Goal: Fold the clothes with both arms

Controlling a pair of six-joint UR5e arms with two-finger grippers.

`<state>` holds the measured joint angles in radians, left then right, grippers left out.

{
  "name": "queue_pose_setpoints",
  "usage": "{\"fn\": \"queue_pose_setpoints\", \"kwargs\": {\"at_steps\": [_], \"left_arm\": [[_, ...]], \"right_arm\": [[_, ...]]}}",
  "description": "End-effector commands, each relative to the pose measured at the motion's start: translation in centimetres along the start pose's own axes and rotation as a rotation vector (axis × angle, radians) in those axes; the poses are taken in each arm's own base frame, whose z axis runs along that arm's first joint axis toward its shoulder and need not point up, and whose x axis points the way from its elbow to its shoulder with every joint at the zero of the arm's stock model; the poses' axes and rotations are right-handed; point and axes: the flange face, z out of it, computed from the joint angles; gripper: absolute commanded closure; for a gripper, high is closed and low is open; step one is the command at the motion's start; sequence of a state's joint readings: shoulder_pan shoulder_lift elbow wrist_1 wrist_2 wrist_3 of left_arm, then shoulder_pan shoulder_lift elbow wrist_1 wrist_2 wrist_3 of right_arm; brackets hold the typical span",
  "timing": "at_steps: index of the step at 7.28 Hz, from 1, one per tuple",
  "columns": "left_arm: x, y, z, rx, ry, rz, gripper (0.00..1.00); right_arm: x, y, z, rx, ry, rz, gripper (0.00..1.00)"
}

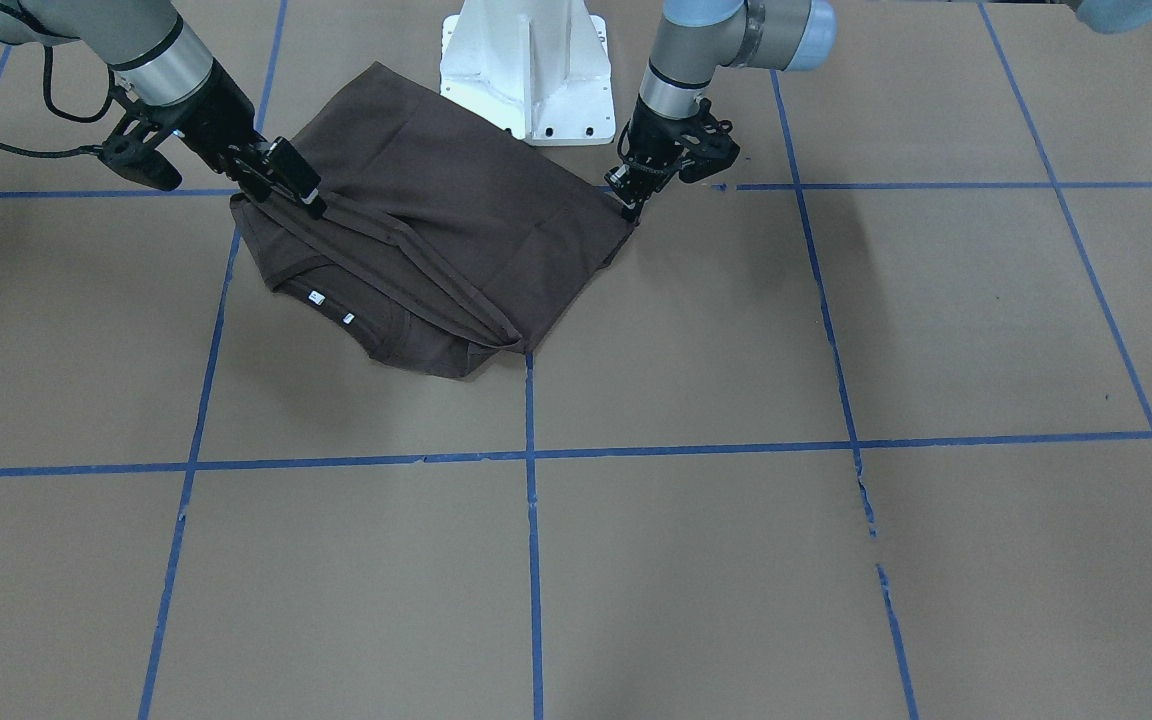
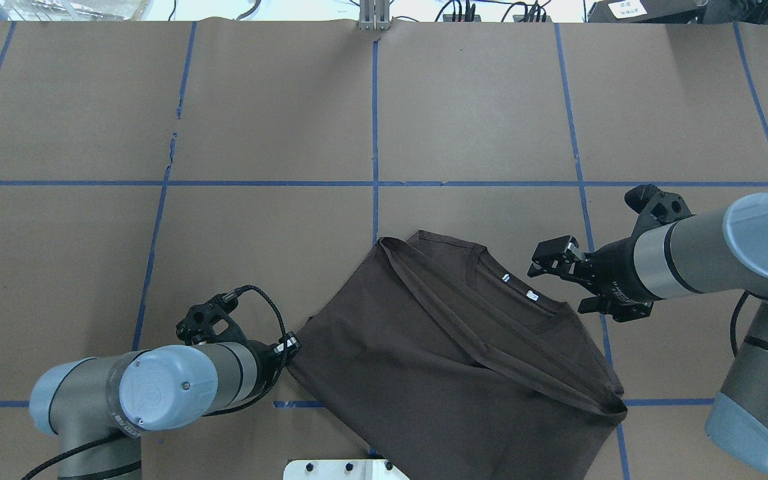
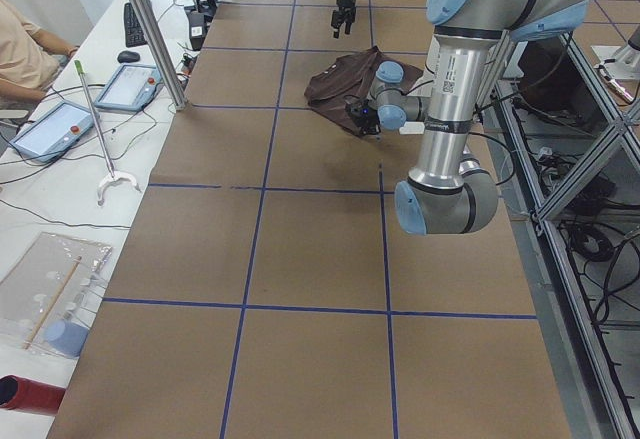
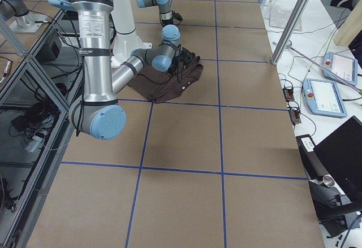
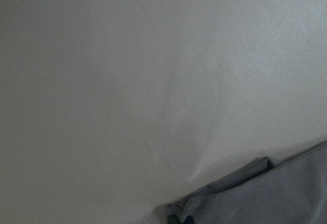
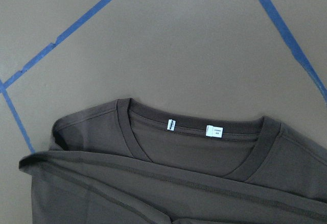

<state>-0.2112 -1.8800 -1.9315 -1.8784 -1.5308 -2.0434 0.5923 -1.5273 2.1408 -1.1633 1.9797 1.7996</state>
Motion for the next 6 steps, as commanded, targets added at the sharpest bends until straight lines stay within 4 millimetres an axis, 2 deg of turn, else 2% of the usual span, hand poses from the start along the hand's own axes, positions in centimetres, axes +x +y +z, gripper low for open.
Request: {"fn": "queue_pose_setpoints", "kwargs": {"at_steps": [1, 2, 3, 4, 5, 6], "left_arm": [[2.6, -4.1, -2.5, 0.068, 0.009, 0.076, 1.0], [5.3, -8.1, -3.4, 0.127, 0.041, 0.127, 1.0], [10.4, -14.2, -3.8, 0.218, 0.074, 0.124, 1.0], [15.0, -19.1, -2.7, 0.278, 0.076, 0.115, 1.0], [18.3, -24.3, -2.7, 0.285, 0.118, 0.115, 1.0], [20.9, -28.0, -1.0, 0.306, 0.145, 0.096, 1.0]], "right_arm": [[-0.1, -0.2, -0.2, 0.011, -0.006, 0.003, 0.0], [-0.1, -0.3, -0.2, 0.017, -0.007, 0.005, 0.0], [-0.2, -0.6, -0.4, 0.023, -0.012, 0.009, 0.0], [-0.5, -0.9, -0.7, 0.024, -0.018, 0.013, 0.0], [-0.6, -0.8, -0.6, 0.022, -0.017, 0.014, 0.0], [-0.7, -0.7, -0.4, 0.021, -0.018, 0.012, 0.0]]}}
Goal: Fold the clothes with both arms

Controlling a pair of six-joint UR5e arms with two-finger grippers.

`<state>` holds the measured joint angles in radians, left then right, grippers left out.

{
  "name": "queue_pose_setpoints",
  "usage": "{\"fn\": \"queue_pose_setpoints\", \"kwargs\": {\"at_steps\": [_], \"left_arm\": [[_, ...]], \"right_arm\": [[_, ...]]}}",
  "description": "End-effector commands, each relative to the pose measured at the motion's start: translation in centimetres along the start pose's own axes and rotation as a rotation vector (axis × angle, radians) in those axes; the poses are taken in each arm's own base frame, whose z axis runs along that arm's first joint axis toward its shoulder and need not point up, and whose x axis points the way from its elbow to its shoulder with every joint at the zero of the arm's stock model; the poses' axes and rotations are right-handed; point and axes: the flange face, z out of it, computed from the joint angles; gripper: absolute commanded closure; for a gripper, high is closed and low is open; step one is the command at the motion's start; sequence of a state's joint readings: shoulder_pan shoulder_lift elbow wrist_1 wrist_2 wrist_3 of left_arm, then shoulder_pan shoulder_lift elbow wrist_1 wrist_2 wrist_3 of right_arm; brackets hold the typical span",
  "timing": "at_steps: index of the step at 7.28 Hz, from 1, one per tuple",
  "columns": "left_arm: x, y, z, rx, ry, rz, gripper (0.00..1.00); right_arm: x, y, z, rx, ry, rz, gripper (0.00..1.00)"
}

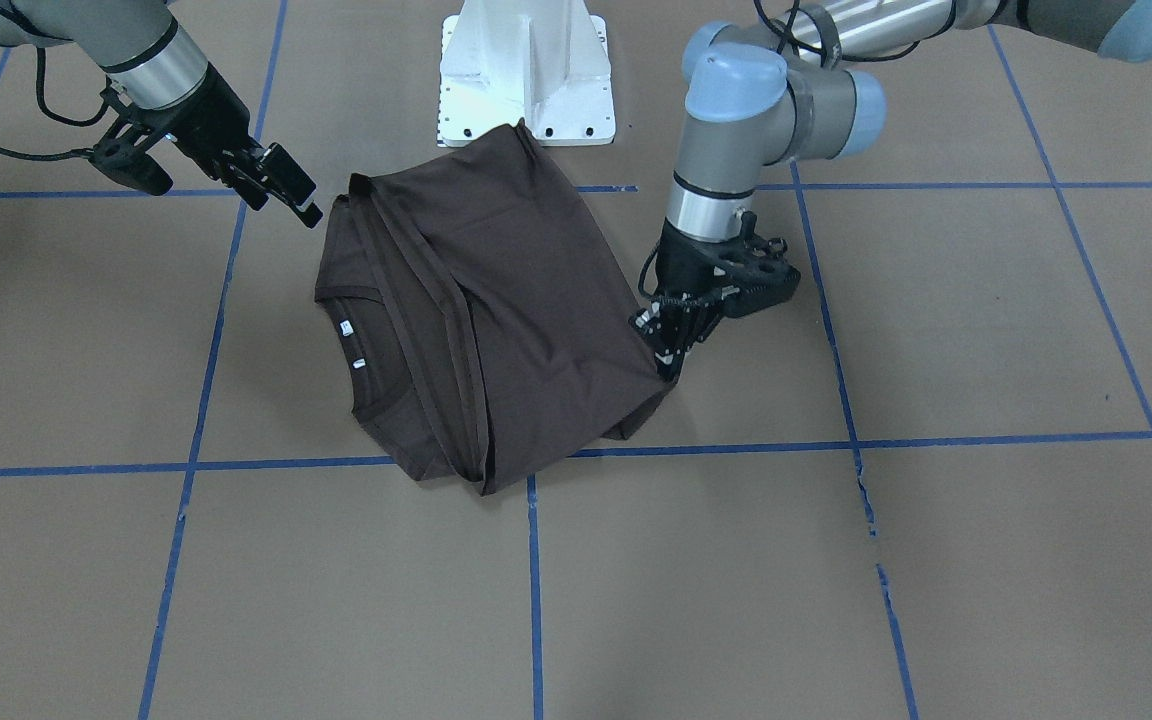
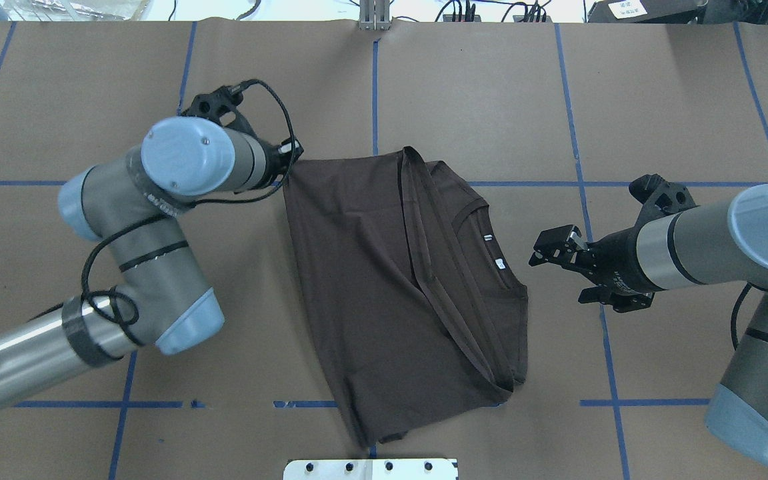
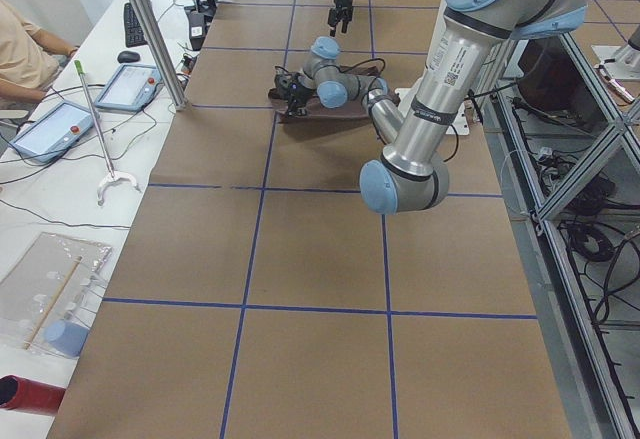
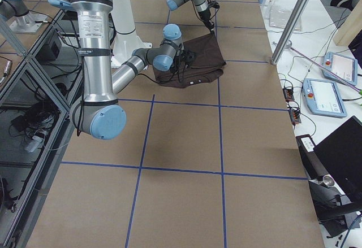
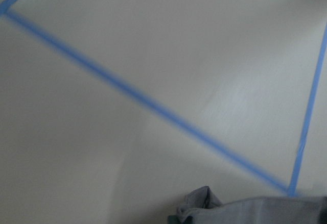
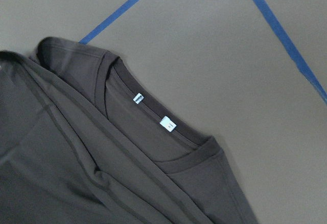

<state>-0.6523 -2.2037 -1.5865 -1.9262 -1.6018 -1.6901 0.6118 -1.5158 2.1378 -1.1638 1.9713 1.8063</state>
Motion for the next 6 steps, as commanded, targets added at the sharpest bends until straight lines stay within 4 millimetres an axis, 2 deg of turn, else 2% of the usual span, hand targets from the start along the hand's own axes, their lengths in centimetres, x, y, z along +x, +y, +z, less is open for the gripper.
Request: {"fn": "queue_pose_setpoints", "kwargs": {"at_steps": [1, 2, 3, 4, 5, 6], "left_arm": [[5.0, -7.1, 5.7, 0.049, 0.048, -0.028, 1.0], [5.3, -7.2, 6.3, 0.044, 0.056, -0.024, 0.56], [6.1, -6.7, 5.5, 0.02, 0.075, -0.02, 0.46], [5.4, -4.6, 2.5, -0.102, 0.121, -0.009, 0.46], [2.6, -3.9, -0.4, -0.157, 0.156, 0.005, 0.46], [0.3, -3.8, -2.1, -0.166, 0.17, 0.013, 0.46]], "right_arm": [[-1.5, 0.0, 0.9, -0.002, -0.012, -0.004, 0.0], [-3.7, -0.1, 2.2, 0.0, -0.029, -0.003, 0.0], [-5.3, 0.0, 3.3, -0.001, -0.03, -0.005, 0.0], [-6.8, -0.1, 4.6, 0.002, -0.029, -0.007, 0.0], [-8.4, 0.1, 6.3, -0.004, -0.02, -0.017, 0.0], [-9.9, 1.5, 8.2, -0.021, 0.015, -0.038, 0.0]]}}
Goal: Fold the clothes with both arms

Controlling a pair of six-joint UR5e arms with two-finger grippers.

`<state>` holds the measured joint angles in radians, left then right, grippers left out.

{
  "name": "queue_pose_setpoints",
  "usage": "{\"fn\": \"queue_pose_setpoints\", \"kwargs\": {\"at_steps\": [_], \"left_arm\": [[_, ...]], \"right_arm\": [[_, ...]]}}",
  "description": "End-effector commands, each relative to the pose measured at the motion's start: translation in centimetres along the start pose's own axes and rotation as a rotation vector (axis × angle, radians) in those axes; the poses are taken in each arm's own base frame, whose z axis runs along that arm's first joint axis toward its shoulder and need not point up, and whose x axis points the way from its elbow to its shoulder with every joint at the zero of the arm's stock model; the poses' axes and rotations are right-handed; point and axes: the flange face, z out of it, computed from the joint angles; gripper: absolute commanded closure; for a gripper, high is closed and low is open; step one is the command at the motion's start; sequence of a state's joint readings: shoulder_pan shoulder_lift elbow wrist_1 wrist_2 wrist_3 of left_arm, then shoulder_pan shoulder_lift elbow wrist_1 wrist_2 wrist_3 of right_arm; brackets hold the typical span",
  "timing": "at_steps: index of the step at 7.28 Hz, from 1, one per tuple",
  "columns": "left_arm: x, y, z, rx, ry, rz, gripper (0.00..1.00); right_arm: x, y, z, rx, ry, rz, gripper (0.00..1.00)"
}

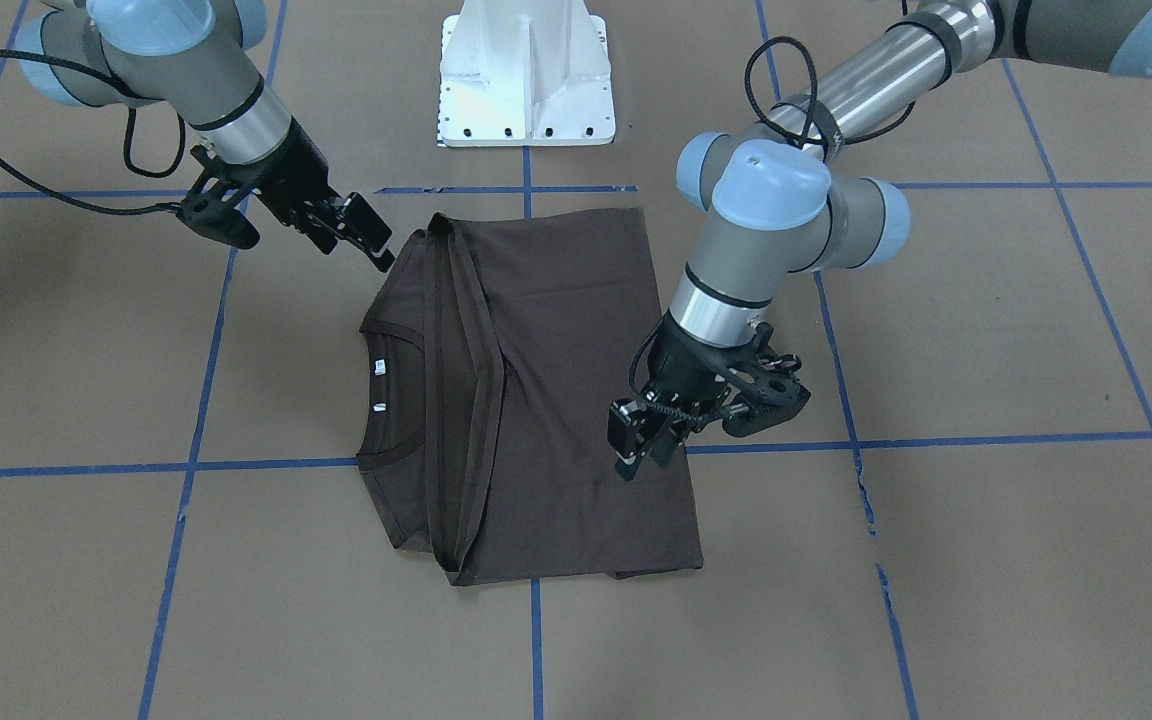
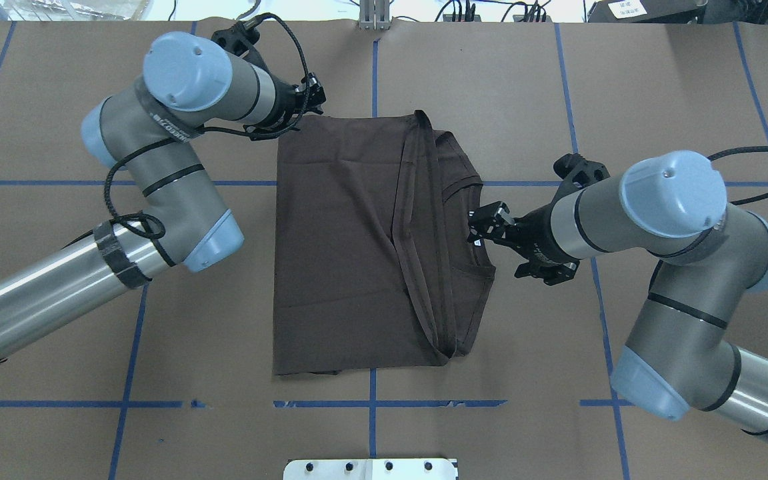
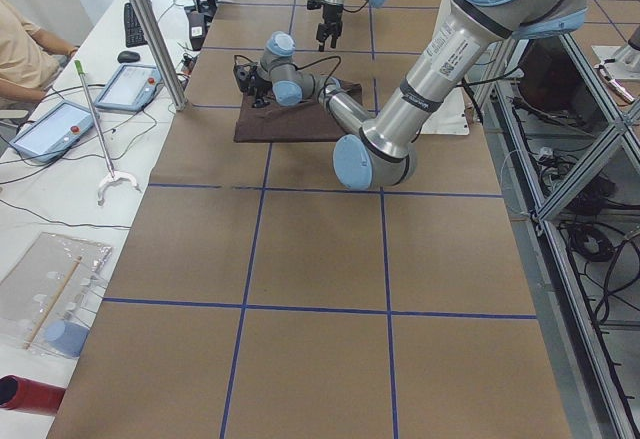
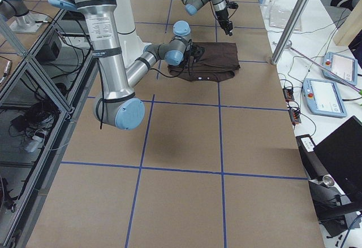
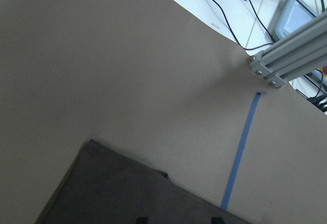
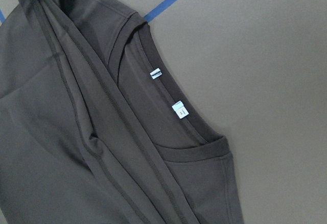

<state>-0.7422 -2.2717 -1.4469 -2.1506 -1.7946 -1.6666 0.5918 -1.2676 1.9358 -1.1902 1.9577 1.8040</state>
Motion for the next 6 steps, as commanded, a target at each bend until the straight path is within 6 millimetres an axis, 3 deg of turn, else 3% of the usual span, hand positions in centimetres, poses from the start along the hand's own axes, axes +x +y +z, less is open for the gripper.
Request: {"fn": "queue_pose_setpoints", "kwargs": {"at_steps": [1, 4, 6], "left_arm": [[-2.8, 0.9, -3.0, -0.039, 0.025, 0.014, 0.46], [-3.5, 0.9, -3.1, -0.04, 0.018, 0.012, 0.47], [-3.5, 0.9, -3.1, -0.038, 0.018, 0.01, 0.47]], "right_arm": [[-3.1, 3.0, 4.1, -0.038, 0.073, -0.123, 0.0], [-4.7, 6.3, 6.5, -0.055, 0.261, -0.566, 0.0], [-6.7, 8.2, 9.5, -0.064, 0.325, -0.654, 0.0]]}}
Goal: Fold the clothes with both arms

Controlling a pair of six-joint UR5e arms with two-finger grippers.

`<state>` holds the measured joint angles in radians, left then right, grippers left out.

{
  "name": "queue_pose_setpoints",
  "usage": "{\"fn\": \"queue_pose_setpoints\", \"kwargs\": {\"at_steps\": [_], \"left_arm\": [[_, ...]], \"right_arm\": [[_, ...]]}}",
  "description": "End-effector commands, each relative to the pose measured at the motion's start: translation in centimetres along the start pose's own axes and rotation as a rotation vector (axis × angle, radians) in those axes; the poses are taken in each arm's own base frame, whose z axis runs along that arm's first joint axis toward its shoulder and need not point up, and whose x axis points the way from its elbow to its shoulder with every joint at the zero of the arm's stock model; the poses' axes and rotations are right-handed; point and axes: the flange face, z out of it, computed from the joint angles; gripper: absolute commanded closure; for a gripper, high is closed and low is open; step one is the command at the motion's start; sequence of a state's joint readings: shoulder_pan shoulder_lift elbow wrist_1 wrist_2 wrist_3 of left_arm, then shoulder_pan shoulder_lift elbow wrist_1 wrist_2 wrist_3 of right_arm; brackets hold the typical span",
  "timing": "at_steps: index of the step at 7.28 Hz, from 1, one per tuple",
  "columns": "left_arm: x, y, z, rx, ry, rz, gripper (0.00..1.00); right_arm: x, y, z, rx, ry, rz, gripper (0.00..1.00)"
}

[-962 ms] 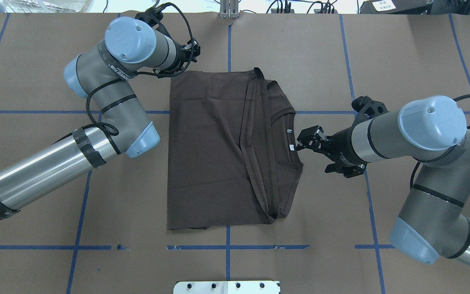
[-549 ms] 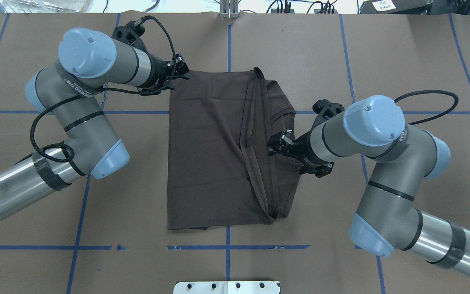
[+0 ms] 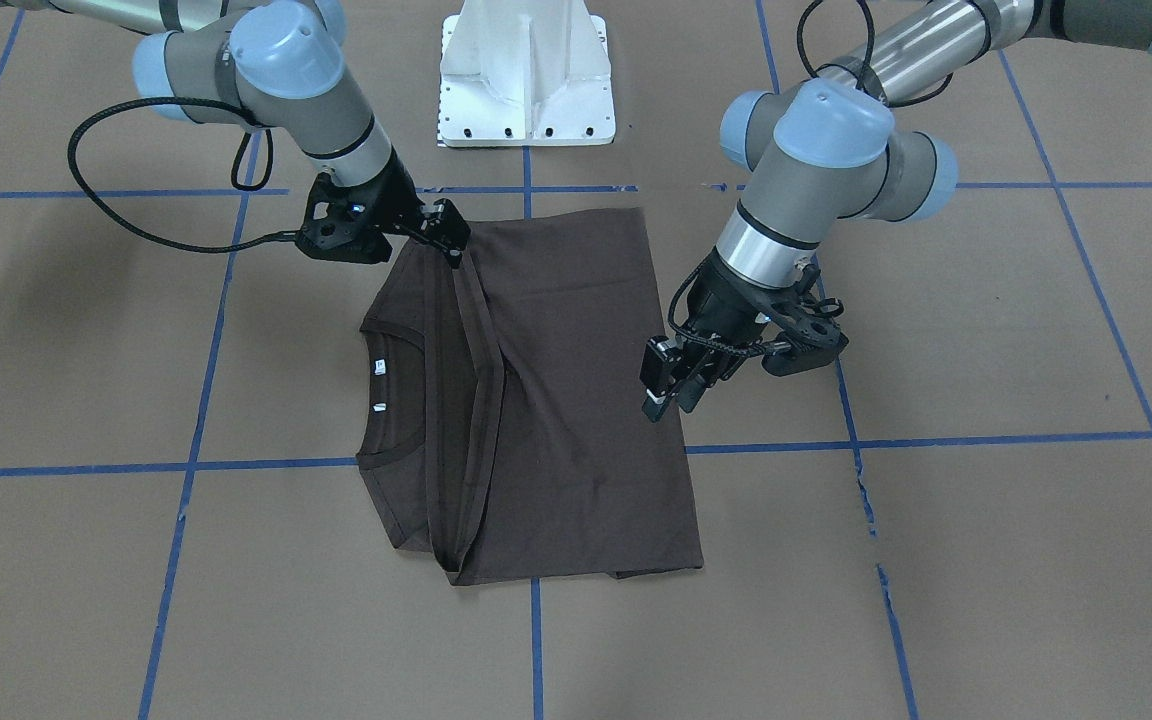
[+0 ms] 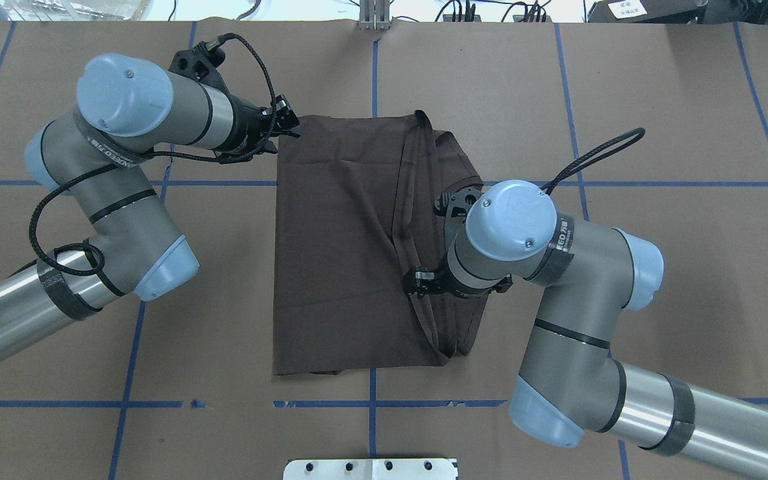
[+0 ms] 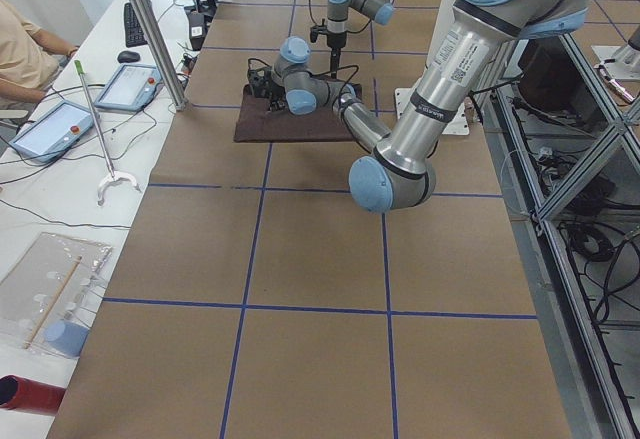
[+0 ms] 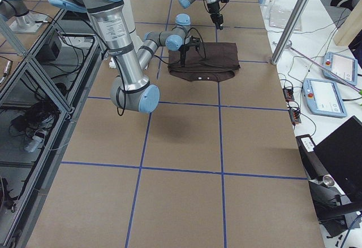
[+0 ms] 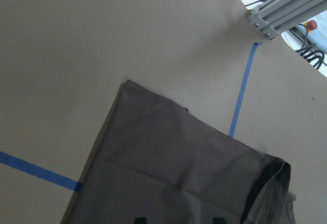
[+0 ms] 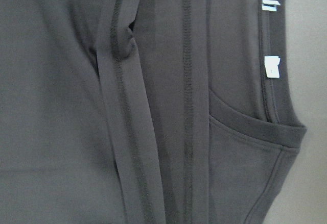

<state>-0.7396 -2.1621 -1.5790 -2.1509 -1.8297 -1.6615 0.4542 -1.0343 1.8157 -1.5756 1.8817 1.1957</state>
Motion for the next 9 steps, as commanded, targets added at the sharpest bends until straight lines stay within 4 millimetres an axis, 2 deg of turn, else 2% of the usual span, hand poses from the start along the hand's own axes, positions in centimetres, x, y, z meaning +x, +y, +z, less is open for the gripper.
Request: {"fn": "queue_pose_setpoints", "kwargs": {"at_steps": [1, 2, 3, 6, 7, 8, 9], "left_arm": [[-0.1, 0.1, 0.1, 0.0, 0.0, -0.002, 0.47], [-0.2, 0.6, 0.4, -0.008, -0.005, -0.001, 0.47], [-0.1, 0.9, 0.5, -0.011, -0.006, -0.001, 0.47], [-0.2, 0.9, 0.5, -0.012, -0.009, -0.003, 0.47], [-0.1, 1.0, 0.5, -0.013, -0.007, -0.001, 0.47], [-0.1, 1.0, 0.5, -0.012, -0.009, -0.002, 0.47], [-0.1, 1.0, 0.5, -0.014, -0.009, -0.002, 0.47]], "right_arm": [[-3.7, 0.9, 2.4, -0.014, 0.047, -0.106, 0.0], [-4.1, 1.8, 3.0, 0.001, 0.066, -0.123, 0.24], [-4.3, 1.8, 2.9, 0.009, 0.07, -0.132, 0.6], [-4.7, 2.9, 3.7, 0.029, 0.091, -0.171, 0.63], [-4.5, 3.0, 4.0, 0.028, 0.097, -0.172, 0.71], [-4.7, 3.4, 4.2, 0.033, 0.101, -0.178, 0.73], [-4.8, 3.4, 4.1, 0.03, 0.096, -0.183, 0.94]]}}
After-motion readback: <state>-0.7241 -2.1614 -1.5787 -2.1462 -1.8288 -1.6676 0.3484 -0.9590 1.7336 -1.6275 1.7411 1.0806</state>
